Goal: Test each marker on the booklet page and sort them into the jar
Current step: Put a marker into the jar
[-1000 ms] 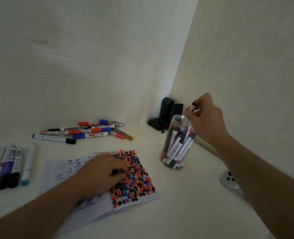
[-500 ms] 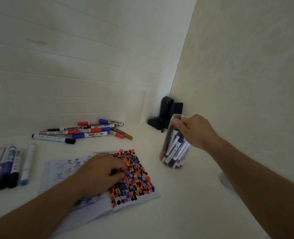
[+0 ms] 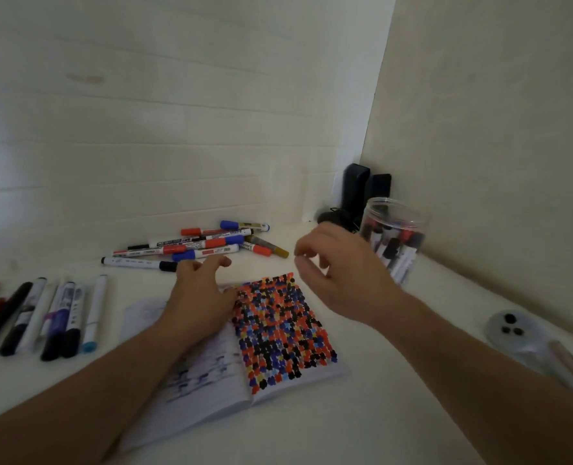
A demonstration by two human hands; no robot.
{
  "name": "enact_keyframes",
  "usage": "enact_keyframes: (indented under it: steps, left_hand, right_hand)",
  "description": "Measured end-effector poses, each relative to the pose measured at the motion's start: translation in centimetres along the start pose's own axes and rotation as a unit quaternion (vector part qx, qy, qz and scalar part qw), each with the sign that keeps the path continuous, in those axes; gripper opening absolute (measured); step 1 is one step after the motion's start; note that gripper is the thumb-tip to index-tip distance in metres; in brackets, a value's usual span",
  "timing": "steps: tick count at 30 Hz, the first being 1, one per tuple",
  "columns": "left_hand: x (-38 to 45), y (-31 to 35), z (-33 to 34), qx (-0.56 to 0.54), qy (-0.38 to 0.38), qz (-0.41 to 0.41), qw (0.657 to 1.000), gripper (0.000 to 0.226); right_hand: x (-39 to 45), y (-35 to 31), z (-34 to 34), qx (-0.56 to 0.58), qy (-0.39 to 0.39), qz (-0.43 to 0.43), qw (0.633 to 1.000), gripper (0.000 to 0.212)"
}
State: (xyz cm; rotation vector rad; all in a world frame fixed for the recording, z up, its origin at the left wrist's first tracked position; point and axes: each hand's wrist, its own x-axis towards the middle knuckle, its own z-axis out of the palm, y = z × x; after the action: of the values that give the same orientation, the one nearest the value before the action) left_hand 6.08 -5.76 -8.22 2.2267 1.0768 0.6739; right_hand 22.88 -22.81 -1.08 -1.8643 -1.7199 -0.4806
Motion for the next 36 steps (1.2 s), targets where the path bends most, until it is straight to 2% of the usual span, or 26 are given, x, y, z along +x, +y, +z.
enact_keyframes:
  steps: [3,5,8,10,12,15,17,19,21,23,26,28,29,31,33,36]
  left_hand:
    - [1.2,0.6,-0.5,0.067,-0.051,-0.046,0.995,0.054]
    - [2.0,0.9,-0.9,0.1,-0.066,-0.048,0.992,0.048]
    - [3.0,1.2,-0.9,0.17,-0.066,-0.016,0.983,0.022]
    - [3.1,1.6,-0.4,0.217,-0.055,-0.009,0.975,0.022]
    - [3.1,1.6,0.5,0.22,-0.013,-0.004,0.975,0.023]
    - [2.5,1.4,1.1,0.108,0.058,0.022,0.992,0.019]
    - [1.9,1.9,0.7,-0.003,0.085,0.054,0.995,0.018]
    - [0.8,2.9,0.1,-0.06,0.071,0.093,0.991,0.019]
    - [-0.5,3.9,-0.2,-0.059,0.022,0.133,0.989,0.018]
    - [-1.7,4.6,-0.2,-0.042,-0.041,0.158,0.986,0.016]
    - [-2.6,4.7,-0.2,-0.01,-0.092,0.204,0.975,0.017]
    - [-2.5,4.1,-0.5,-0.041,-0.094,0.192,0.976,0.022]
    - [-2.4,3.6,-0.7,-0.077,-0.092,0.169,0.978,0.023]
    - [-2.5,2.7,-0.8,-0.164,-0.09,0.127,0.974,0.023]
    - [-2.6,2.1,-0.9,-0.204,-0.083,0.12,0.968,0.025]
    - [-3.0,1.9,-0.7,-0.198,-0.103,0.13,0.966,0.022]
  right_hand:
    - [-1.0,-0.4,3.5,0.045,-0.144,0.085,0.985,0.019]
    - [-1.8,-0.1,5.4,0.086,-0.17,0.12,0.974,0.022]
    - [-2.0,0.6,6.6,0.161,-0.157,0.188,0.956,0.018]
    - [-2.0,1.1,6.7,0.189,-0.155,0.203,0.948,0.018]
    - [-2.1,1.6,6.7,0.204,-0.149,0.2,0.947,0.018]
    - [-2.3,1.7,6.4,0.226,-0.125,0.208,0.943,0.022]
    - [-2.1,1.5,6.1,0.257,-0.076,0.23,0.936,0.032]
    - [-1.8,1.0,5.7,0.329,-0.014,0.246,0.911,0.038]
    - [-1.6,0.2,5.3,0.4,0.031,0.23,0.887,0.029]
    - [-1.6,-0.8,4.8,0.421,0.056,0.202,0.883,0.017]
    - [-1.9,-1.7,4.2,0.412,0.078,0.155,0.894,0.022]
    - [-2.0,-1.8,3.4,0.38,0.076,0.131,0.912,0.022]
    - [-2.1,-1.7,2.9,0.342,0.054,0.124,0.93,0.021]
    - [-2.2,-1.6,2.4,0.241,-0.049,0.126,0.961,0.018]
    - [-2.3,-1.6,2.9,0.138,-0.15,0.117,0.972,0.02]
    - [-2.5,-1.8,4.2,0.046,-0.197,0.072,0.977,0.024]
